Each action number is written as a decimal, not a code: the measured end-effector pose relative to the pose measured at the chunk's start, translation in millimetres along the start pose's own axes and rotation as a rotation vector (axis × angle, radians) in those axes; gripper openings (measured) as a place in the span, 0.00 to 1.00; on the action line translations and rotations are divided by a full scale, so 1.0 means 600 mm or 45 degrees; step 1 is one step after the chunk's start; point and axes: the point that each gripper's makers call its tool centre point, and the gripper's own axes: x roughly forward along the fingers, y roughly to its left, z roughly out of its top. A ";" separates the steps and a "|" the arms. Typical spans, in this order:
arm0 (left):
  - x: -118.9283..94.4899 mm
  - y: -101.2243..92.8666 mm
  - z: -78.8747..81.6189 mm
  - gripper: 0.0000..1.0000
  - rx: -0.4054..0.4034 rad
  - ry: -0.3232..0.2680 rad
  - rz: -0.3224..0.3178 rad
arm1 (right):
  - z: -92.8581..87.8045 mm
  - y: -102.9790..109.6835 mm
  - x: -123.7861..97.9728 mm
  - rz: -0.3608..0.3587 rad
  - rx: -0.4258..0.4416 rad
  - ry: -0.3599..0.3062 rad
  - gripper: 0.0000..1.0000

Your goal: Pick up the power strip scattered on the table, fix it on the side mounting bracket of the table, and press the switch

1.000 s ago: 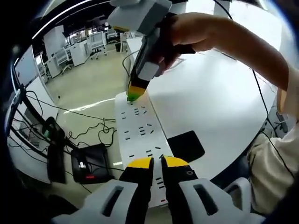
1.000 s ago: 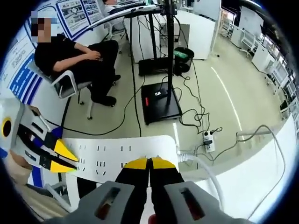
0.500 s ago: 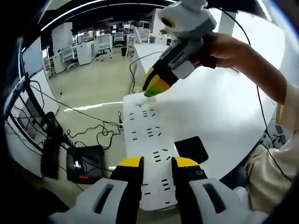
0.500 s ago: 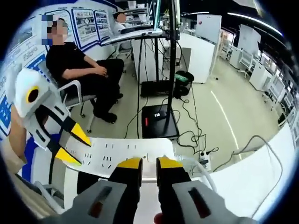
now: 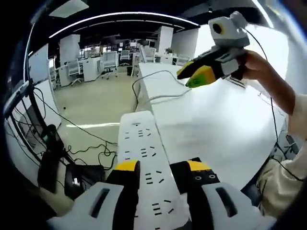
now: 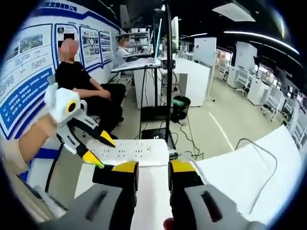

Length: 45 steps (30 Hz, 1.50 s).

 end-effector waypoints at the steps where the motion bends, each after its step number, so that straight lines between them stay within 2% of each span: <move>1: -0.001 -0.003 0.005 0.42 -0.003 -0.021 0.001 | -0.004 -0.002 -0.013 -0.012 0.002 -0.015 0.21; 3: -0.004 -0.009 0.021 0.42 -0.002 -0.085 0.012 | -0.016 -0.002 -0.040 -0.035 0.003 -0.036 0.23; 9: -0.016 -0.035 0.063 0.42 0.030 -0.213 0.036 | -0.040 -0.018 -0.117 -0.105 0.039 -0.118 0.24; 11: -0.018 -0.043 0.088 0.42 0.025 -0.288 0.037 | -0.041 -0.030 -0.139 -0.131 0.056 -0.158 0.25; 14: -0.021 -0.058 0.104 0.42 0.011 -0.326 0.027 | -0.054 -0.032 -0.183 -0.163 0.071 -0.196 0.25; 18: -0.022 -0.082 0.127 0.43 0.035 -0.390 0.024 | -0.068 -0.033 -0.246 -0.212 0.081 -0.255 0.25; 20: -0.024 -0.100 0.144 0.43 0.048 -0.443 0.018 | -0.084 -0.032 -0.295 -0.244 0.099 -0.298 0.25; 25: -0.031 -0.134 0.184 0.44 0.079 -0.569 0.039 | -0.123 -0.055 -0.380 -0.352 0.120 -0.344 0.27; 31: -0.021 -0.157 0.215 0.44 0.096 -0.629 0.046 | -0.184 -0.071 -0.480 -0.465 0.197 -0.405 0.31; 38: -0.010 -0.180 0.245 0.44 0.119 -0.680 0.030 | -0.245 -0.065 -0.590 -0.590 0.255 -0.500 0.33; 39: -0.004 -0.192 0.248 0.45 0.136 -0.685 0.021 | -0.254 -0.065 -0.606 -0.611 0.264 -0.515 0.33; 41: 0.006 -0.202 0.248 0.45 0.120 -0.679 -0.001 | -0.271 -0.065 -0.642 -0.679 0.233 -0.555 0.34; 43: 0.013 -0.212 0.249 0.46 0.123 -0.693 -0.003 | -0.287 -0.065 -0.672 -0.734 0.248 -0.592 0.36; 45: 0.020 -0.220 0.251 0.46 0.126 -0.710 -0.007 | -0.303 -0.055 -0.702 -0.751 0.270 -0.651 0.36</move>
